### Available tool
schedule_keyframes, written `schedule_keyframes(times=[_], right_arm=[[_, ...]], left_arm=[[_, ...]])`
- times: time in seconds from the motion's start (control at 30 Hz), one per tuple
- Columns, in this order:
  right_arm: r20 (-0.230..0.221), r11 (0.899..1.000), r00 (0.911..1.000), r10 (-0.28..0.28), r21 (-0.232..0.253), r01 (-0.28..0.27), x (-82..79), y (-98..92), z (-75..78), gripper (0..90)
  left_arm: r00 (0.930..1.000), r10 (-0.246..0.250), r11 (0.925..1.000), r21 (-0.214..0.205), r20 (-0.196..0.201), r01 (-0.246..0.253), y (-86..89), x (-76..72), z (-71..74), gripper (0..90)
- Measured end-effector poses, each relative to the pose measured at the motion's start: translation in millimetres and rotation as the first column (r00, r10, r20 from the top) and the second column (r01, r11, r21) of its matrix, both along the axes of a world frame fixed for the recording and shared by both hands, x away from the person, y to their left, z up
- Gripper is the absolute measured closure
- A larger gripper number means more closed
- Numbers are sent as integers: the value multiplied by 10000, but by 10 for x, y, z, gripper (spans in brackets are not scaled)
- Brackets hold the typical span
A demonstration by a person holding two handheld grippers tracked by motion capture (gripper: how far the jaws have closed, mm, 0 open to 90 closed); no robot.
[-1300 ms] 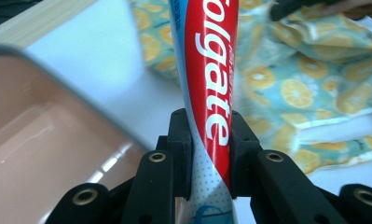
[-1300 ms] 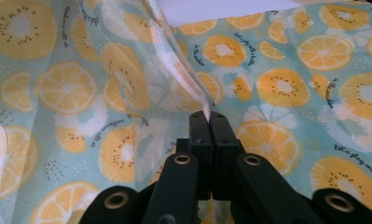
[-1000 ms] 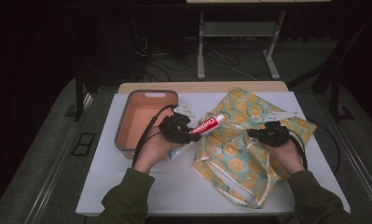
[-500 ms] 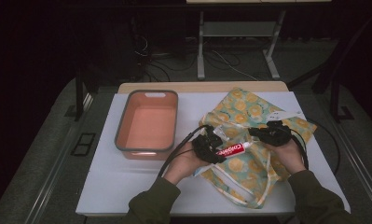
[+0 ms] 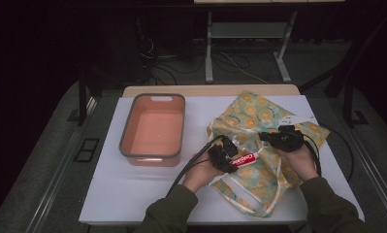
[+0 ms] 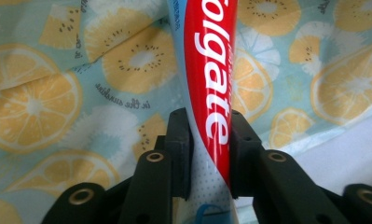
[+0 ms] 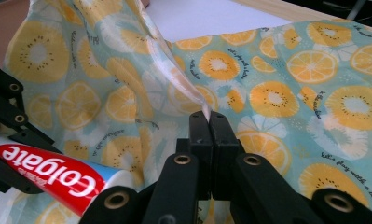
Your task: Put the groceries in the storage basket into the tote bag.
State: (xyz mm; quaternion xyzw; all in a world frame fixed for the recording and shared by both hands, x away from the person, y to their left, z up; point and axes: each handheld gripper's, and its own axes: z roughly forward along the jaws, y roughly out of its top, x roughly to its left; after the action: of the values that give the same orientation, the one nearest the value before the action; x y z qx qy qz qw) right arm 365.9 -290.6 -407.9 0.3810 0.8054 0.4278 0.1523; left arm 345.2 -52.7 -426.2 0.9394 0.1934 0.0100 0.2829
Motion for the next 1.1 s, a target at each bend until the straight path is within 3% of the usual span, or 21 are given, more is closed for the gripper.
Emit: schedule_keyframes(times=[0.03,0.1,0.2,0.27,0.33,0.4,0.67,0.73,0.9,0.97,1.1], right_arm=[[10,10000,10000,11,-3,-11,-1,0,1,895],[22,10000,10000,20,-6,-20,-3,-2,2,895],[7,10000,10000,17,-2,-17,-5,-4,1,895],[6,10000,10000,23,-22,-23,-6,-2,1,895],[10,10000,10000,22,-27,-22,-4,-2,1,895],[1,10000,10000,19,-31,-19,-4,-1,-2,895],[-27,10000,10000,7,-94,-7,-6,10,-11,895],[-28,10000,10000,9,-99,-9,-6,12,-12,895],[-29,9999,10000,13,-112,-14,-5,12,-15,895],[-28,9999,10000,0,-105,0,-6,9,-13,895],[-20,9999,10000,-20,-98,20,-10,11,-8,895]], left_arm=[[10000,80,9997,-239,39,-79,20,0,8,681],[10000,81,9991,-424,51,-79,58,-3,40,528],[9993,98,9967,-813,373,-68,159,-58,102,377],[9978,115,9954,-955,653,-52,248,-119,140,321],[9969,153,9909,-1343,770,-48,354,-185,165,300],[9962,228,9894,-1446,842,-104,452,-246,170,273],[9946,685,9851,-1629,774,-552,757,-345,35,305],[9949,647,9877,-1471,780,-527,766,-333,-5,321],[9994,180,9938,-1100,296,-146,698,-307,-129,401],[9989,110,9945,-1049,466,-60,682,-323,-145,455],[9989,177,9963,-850,442,-139,658,-329,-122,572]])
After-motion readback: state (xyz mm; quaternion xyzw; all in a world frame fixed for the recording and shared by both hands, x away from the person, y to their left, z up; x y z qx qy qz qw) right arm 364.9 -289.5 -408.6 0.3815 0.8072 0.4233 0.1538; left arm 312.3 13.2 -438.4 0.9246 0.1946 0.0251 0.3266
